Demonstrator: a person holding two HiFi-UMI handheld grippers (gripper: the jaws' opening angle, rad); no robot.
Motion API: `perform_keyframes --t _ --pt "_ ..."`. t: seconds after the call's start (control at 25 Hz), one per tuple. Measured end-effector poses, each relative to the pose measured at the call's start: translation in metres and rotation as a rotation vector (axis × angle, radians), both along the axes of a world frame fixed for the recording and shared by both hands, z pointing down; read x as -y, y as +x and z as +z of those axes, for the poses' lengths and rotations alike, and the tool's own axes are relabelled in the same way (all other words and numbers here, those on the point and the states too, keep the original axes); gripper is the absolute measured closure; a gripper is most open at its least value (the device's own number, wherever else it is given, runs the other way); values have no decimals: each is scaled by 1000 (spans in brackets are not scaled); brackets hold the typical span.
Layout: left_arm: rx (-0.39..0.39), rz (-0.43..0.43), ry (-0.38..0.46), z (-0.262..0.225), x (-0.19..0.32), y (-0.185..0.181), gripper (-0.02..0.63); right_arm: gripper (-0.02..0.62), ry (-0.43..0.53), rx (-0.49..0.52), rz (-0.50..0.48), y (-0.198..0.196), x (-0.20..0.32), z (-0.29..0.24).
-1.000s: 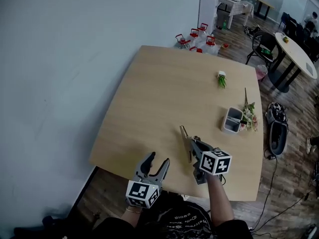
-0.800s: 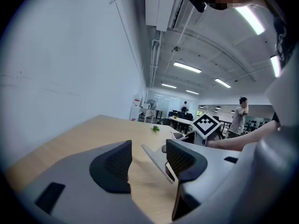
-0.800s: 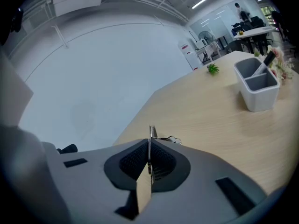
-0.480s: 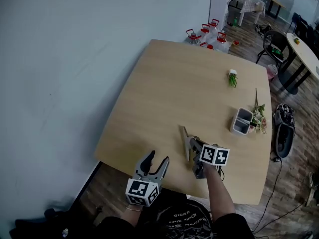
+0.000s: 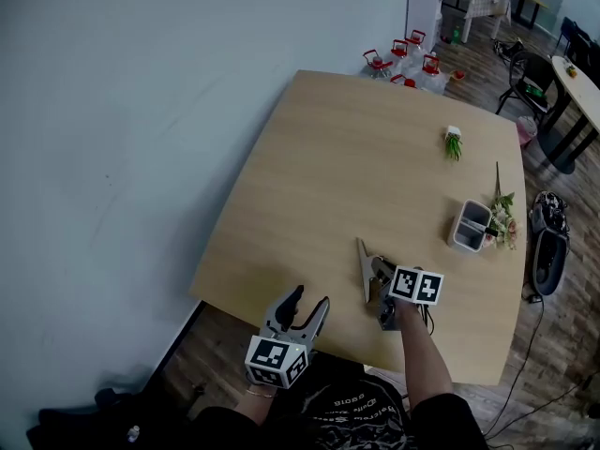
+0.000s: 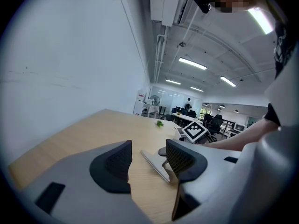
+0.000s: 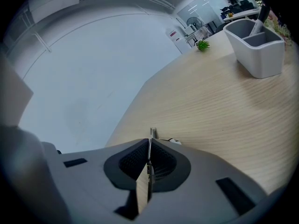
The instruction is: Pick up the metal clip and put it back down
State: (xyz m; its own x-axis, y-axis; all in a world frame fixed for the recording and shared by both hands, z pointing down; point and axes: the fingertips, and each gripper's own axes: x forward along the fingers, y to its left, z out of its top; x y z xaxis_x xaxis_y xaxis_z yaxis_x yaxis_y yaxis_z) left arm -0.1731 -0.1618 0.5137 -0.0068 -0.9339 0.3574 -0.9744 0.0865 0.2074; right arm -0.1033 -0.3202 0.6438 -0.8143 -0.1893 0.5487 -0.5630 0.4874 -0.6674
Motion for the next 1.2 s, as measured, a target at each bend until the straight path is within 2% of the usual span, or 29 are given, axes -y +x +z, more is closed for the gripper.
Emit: perform_keyframes --t 0.64,0.8,1.0,1.2 --pt "-28 9 3 4 7 5 370 508 42 -91 -23 11 4 12" --pt "-31 14 4 3 7 6 370 426 62 -106 -60 12 1 10" --pt "-43 19 4 3 5 6 370 344 134 -89 -65 13 7 -17" --pt "-77 45 18 1 6 13 370 328 277 -71 -81 16 8 -62"
